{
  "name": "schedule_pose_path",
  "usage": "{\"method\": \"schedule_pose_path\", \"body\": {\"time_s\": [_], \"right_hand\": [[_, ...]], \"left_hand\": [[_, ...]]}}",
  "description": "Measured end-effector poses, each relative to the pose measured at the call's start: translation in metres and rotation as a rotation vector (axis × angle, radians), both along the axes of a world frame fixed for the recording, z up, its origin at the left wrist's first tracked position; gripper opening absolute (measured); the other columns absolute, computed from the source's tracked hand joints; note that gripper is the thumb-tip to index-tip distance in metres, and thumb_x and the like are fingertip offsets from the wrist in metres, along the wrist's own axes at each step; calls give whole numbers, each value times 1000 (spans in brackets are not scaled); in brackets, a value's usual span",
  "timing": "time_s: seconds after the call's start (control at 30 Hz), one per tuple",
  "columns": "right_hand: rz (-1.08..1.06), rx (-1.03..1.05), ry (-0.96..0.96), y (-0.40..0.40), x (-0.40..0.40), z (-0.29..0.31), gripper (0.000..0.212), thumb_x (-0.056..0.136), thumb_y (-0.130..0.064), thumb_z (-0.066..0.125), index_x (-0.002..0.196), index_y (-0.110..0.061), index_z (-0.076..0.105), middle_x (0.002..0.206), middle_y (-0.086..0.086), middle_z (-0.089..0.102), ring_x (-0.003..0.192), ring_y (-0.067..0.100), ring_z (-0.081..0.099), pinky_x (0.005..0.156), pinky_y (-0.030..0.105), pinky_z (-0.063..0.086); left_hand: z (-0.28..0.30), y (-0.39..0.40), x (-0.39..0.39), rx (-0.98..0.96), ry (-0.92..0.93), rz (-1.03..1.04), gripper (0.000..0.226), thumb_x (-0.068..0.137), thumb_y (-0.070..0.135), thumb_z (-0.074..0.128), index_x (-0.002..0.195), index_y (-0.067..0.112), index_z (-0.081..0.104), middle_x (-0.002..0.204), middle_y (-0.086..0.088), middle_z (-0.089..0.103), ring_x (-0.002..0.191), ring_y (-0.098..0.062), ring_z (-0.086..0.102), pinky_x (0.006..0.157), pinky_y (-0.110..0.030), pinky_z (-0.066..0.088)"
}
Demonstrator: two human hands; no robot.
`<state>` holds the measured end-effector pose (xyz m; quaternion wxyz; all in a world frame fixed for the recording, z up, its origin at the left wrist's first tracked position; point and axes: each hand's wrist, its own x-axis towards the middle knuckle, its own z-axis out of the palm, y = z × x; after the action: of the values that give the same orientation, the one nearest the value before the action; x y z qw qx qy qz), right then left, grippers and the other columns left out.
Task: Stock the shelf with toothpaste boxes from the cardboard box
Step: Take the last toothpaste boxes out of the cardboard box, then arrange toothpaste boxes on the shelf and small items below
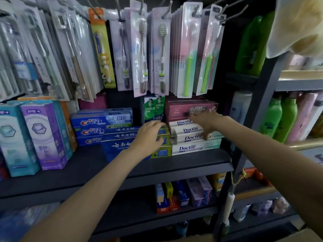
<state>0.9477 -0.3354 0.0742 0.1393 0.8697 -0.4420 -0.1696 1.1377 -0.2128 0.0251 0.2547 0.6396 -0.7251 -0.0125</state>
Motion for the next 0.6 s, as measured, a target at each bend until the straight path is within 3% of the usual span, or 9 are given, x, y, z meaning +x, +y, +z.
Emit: {"method": "schedule_pose_path", "body": {"time_s": [0.13,0.23,0.33,0.4,0.5,0.53,0.6], "right_hand": [[2,39,-12,-10,6,-12,105,67,-25,82,148,-20,16,158,5,9,140,33,26,105,50,37],[30,-35,-24,-7,6,-21,89,74,-31,76,146,-22,24,156,7,13,139,33,24,106,50,37],[49,-86,-105,10,-2,-23,78,80,-35,70,145,-21,29,152,7,18,138,30,21,101,52,41],[74,-156,-257,31,-6,-27,67,85,-32,65,142,-15,34,147,10,25,135,31,24,92,53,47],[406,-383,-577,74,-5,-60,28,88,-15,52,110,0,59,111,20,55,103,37,52,63,41,54],[511,-382,-666,92,-5,-80,22,86,-12,48,97,1,63,96,18,60,89,34,56,54,35,50],[628,-263,-742,129,-6,-134,23,85,-12,43,85,-3,65,81,13,60,77,28,56,49,32,45]], "left_hand": [[-13,-1,3,143,-82,36,56,91,16,49,143,14,29,147,-5,34,136,-21,30,115,-40,18],[-17,1,3,171,-119,6,57,90,16,50,143,13,29,149,-4,29,138,-20,26,116,-38,15],[-23,8,-1,64,-99,1,53,90,11,48,141,12,34,147,-4,32,137,-21,27,115,-36,15],[-36,18,-5,-119,-94,-27,45,89,6,46,134,8,44,140,-8,40,131,-24,35,112,-38,25],[-76,49,-17,-295,-114,-145,33,85,7,40,112,5,60,118,-11,56,109,-22,46,93,-34,39],[-95,64,-23,-273,-122,-207,32,84,9,39,106,6,62,112,-11,58,103,-20,46,88,-31,38],[-151,92,-30,-159,-133,-303,30,83,11,41,102,7,63,107,-11,61,98,-19,45,83,-30,37]]}}
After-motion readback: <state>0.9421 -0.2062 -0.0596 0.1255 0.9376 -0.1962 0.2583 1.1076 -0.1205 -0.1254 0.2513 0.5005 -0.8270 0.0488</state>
